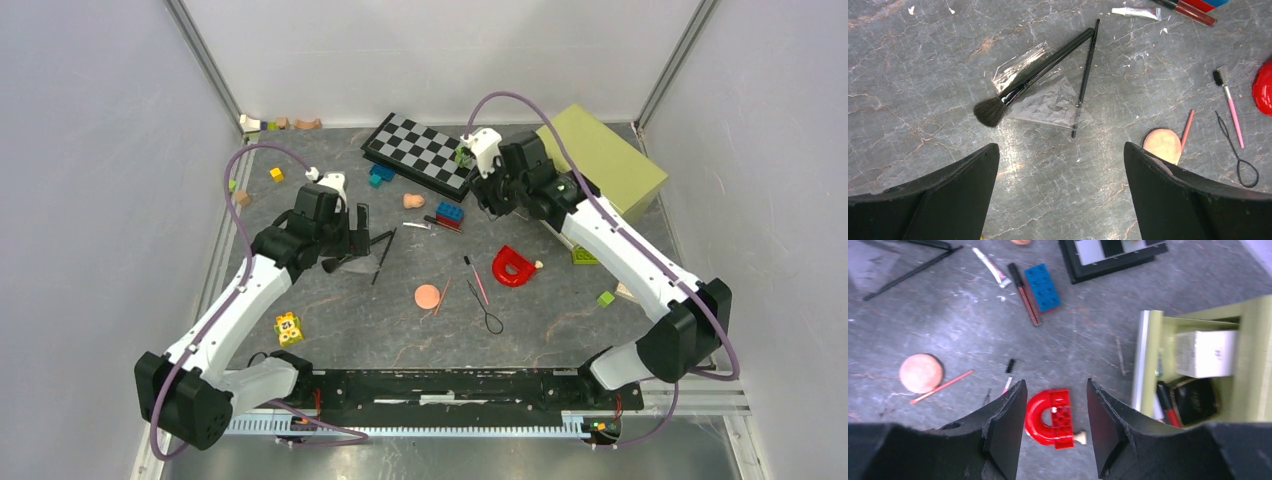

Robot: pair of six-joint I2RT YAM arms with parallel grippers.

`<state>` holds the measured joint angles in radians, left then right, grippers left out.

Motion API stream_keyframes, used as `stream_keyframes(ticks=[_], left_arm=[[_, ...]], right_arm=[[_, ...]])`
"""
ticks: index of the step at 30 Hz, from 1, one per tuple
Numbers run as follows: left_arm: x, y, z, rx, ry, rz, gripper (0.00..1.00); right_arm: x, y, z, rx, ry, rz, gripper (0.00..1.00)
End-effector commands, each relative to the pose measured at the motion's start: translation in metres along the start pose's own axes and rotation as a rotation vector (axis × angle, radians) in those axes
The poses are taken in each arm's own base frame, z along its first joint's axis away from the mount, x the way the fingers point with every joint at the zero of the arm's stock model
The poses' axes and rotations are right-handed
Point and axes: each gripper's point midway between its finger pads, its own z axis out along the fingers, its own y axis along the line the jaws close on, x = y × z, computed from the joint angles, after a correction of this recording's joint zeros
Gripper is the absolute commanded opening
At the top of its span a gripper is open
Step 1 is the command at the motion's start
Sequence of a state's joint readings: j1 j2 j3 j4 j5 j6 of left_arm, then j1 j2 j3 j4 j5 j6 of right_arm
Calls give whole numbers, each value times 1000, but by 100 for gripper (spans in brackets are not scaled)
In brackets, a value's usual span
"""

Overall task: Organize the makeup
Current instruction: Close the drawer in the storage box.

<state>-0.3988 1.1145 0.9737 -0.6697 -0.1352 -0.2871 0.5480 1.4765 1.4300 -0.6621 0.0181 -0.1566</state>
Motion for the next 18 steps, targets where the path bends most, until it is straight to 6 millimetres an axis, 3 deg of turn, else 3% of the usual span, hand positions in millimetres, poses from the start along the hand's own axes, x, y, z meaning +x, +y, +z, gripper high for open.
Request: stream_keyframes(ticks=[1,6,10,14,18], left_arm=[[-20,2,-12,5,-95,18,100],[-41,-5,-35,39,-152,-15,100],[-64,-6,-61,50,-222,-28,100],[-81,-6,-86,54,-276,-36,100],[-93,-6,-106,65,-319,-46,100]], right_arm=[[-15,32,-10,-77,-111,49,54],[-6,59,-7,-135,-137,65,54],[1,70,-5,-169,-125,62,56],[5,71,-6,-166,-122,71,56],[-1,57,-14,-91,-127,117,59]])
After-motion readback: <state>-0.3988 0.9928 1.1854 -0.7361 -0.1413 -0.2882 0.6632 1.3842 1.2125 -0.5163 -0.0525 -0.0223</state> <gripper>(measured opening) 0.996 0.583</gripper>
